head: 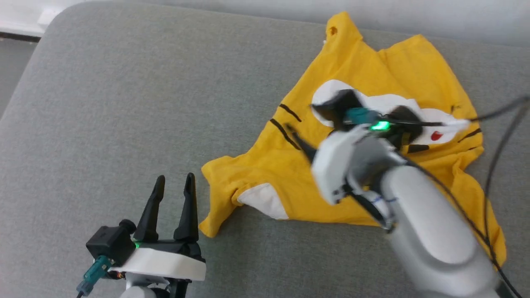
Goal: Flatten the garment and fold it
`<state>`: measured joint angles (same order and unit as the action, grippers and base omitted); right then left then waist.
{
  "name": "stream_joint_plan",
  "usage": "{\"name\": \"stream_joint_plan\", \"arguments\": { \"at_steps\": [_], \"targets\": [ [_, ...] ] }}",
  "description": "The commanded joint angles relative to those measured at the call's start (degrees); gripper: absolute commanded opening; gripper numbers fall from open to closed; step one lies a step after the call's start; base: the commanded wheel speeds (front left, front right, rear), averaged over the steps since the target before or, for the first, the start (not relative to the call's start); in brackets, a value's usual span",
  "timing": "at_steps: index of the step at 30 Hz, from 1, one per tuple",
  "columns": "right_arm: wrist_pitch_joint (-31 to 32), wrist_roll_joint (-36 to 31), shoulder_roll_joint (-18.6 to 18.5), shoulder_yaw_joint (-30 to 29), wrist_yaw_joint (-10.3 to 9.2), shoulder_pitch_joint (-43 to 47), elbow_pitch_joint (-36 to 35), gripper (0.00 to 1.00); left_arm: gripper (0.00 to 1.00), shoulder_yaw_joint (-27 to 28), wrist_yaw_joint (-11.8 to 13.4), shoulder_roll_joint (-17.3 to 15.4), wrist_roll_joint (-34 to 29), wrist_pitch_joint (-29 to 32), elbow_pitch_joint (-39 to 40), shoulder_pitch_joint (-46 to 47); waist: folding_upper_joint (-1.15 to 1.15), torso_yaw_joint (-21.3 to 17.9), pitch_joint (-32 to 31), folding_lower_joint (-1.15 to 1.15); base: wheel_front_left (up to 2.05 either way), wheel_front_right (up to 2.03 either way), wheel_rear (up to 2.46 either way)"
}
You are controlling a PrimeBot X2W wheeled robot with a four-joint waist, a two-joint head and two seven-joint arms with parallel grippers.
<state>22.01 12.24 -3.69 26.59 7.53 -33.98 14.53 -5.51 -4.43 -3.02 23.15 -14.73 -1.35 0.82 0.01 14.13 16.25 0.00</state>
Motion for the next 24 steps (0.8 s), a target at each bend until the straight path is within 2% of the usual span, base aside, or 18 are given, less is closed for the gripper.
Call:
{"name": "stream_joint_plan", "arguments": {
  "at_steps": [1,6,10,13,18,24],
  "targets": [
    [0.5,-1.8,-1.1,-3.2,-0.04,3.2,-2.5,1.0,1.0,0.2,0.2,0.1,-0.7,-0.3,0.2,-0.3,-0.01,-1.4,-0.7,0.0,0.0,0.0,0.0],
    [5.1,-6.9,-3.2,-15.5,-0.04,14.3,-16.0,1.0,1.0,0.6,-0.2,0.1,-1.4,-0.3,0.5,-0.9,-0.01,-3.1,-0.3,0.0,0.0,0.0,0.0],
    [5.4,-9.8,-2.0,-25.3,-0.04,23.1,-25.5,1.0,1.0,0.5,-0.6,0.1,-1.8,-0.3,0.4,-0.6,-0.01,-4.1,0.2,0.0,0.0,0.0,0.0],
    [4.4,-11.5,-0.8,-29.9,-0.04,29.2,-29.5,1.0,1.0,0.3,-1.0,0.1,-2.1,-0.3,0.2,-0.4,-0.01,-4.6,0.5,0.0,0.0,0.0,0.0],
    [2.9,-10.5,0.6,-31.7,-0.04,37.0,-31.2,1.0,1.0,0.8,-1.3,-0.4,-2.5,-0.3,0.2,-0.5,-0.01,-5.6,0.8,0.0,0.0,0.0,0.0],
    [0.2,-10.3,0.8,-30.3,-0.04,37.3,-28.7,1.0,1.0,0.8,-1.5,-0.7,-2.7,-0.3,0.2,-0.2,-0.01,-5.8,1.2,0.0,0.0,0.0,0.0]
  ]
}}
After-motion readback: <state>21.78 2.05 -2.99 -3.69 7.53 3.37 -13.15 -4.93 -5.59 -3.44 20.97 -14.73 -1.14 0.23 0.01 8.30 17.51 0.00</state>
